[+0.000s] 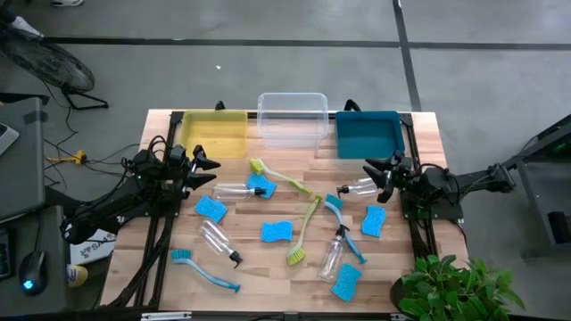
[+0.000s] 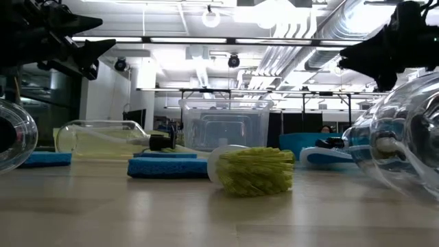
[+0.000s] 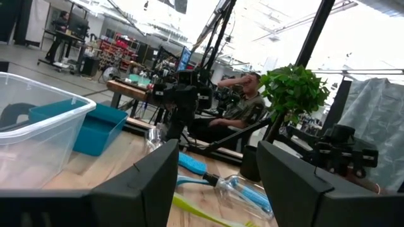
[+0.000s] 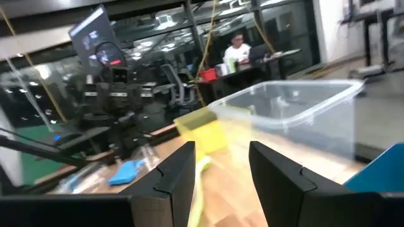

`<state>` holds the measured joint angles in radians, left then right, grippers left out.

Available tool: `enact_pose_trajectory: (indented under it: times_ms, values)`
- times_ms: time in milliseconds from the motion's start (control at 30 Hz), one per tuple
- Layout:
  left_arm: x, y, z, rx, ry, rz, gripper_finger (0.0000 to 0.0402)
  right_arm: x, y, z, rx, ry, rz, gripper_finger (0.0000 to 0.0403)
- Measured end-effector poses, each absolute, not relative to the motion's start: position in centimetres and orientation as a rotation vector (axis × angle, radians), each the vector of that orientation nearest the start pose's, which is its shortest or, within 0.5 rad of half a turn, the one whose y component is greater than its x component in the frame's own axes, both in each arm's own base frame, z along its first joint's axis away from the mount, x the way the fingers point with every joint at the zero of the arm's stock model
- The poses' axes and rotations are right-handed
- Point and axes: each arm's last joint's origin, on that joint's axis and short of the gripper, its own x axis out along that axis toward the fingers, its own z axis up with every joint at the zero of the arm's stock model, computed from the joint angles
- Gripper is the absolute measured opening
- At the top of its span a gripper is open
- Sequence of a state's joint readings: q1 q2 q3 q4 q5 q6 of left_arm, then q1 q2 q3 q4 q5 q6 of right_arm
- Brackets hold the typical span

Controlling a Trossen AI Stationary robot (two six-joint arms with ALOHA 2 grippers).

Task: Pick & Place Kitchen Sink Supplies
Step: Put the transparent spray bottle into the blue bin

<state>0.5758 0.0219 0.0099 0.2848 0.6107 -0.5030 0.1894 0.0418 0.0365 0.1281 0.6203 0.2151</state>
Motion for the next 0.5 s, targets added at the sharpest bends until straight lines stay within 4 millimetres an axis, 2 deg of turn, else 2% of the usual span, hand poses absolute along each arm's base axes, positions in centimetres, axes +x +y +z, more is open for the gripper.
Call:
enact_pose_trajectory:
  times_ms: [100,267,400,500]
  values:
    - [8.4,3.5,19.1,-0.349,-0.211,-0.09,0.0209,9.1,0.1,19.9,0.238,-0.136,-0.398,0.0142]
    - [8.4,3.5,19.1,-0.348,-0.211,-0.09,0.0209,9.2,0.2,22.2,0.173,0.024,-0.392,0.0142]
    - [8.4,3.5,19.1,-0.349,-0.211,-0.091,0.0209,10.6,0.4,23.6,0.053,0.17,-0.401,0.0142]
    - [8.4,3.5,19.1,-0.348,-0.211,-0.091,0.0209,12.2,0.7,24.1,-0.11,0.277,-0.402,0.0143]
